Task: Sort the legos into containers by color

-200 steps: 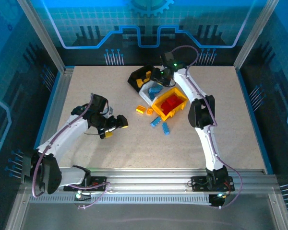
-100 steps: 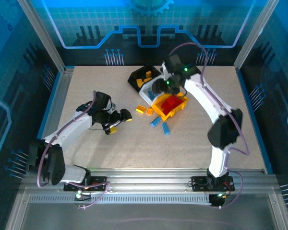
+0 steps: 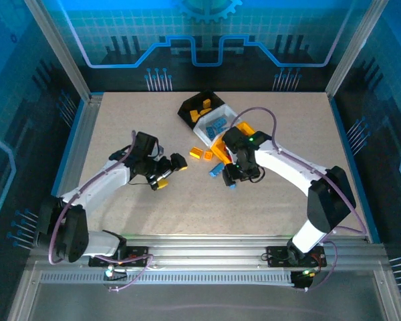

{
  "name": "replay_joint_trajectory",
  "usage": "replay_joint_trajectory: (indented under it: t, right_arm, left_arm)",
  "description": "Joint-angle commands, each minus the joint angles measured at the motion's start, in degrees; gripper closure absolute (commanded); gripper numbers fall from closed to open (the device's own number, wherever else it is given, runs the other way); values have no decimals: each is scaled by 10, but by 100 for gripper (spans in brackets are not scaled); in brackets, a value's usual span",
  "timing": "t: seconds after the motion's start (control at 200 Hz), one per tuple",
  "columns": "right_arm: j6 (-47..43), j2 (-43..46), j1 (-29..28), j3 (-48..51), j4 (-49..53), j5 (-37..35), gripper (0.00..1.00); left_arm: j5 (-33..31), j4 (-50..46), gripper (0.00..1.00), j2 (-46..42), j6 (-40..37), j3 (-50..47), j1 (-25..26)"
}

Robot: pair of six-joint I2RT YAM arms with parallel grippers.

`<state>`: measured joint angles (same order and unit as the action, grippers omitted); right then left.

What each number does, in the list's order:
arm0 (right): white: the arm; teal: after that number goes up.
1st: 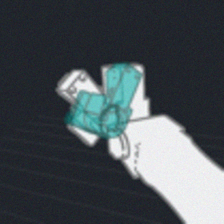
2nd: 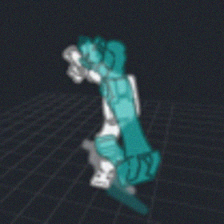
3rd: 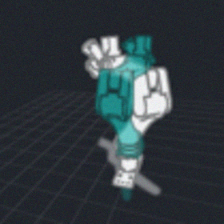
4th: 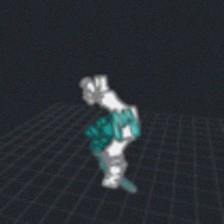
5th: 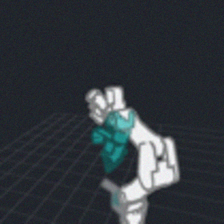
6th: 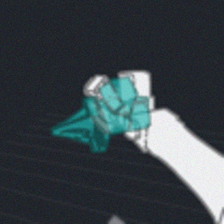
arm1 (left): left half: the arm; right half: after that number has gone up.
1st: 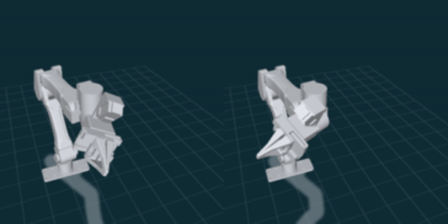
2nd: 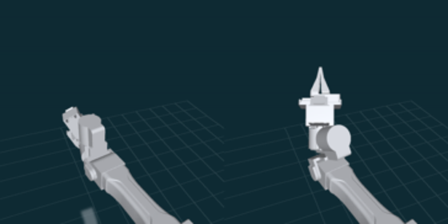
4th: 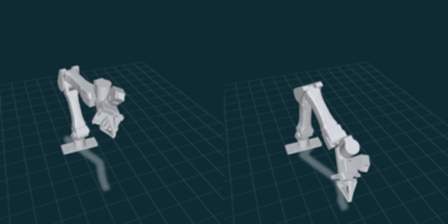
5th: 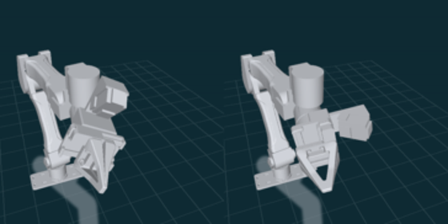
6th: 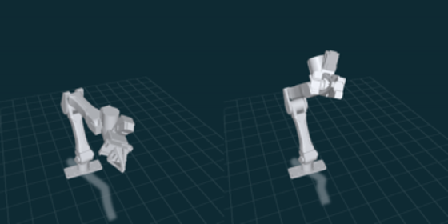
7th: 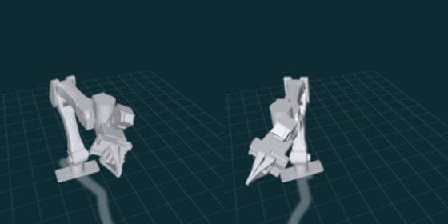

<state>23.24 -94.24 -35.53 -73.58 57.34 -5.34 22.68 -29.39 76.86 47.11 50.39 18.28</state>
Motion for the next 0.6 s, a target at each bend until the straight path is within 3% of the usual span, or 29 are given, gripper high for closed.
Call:
replay_joint_trajectory:
  t: [0.0,0.325,0.595]
  right_arm:
    - [-13,-35,-9,-2,-41,-28,34]
    - [-23,-128,-9,-23,-75,-38,38]
    - [-22,-170,-10,-37,-83,-38,49]
  left_arm:
    - [-12,2,1,-25,15,-14,4]
    - [-23,-24,1,-40,-2,-15,4]
    - [-20,-40,1,-24,-21,4,-2]
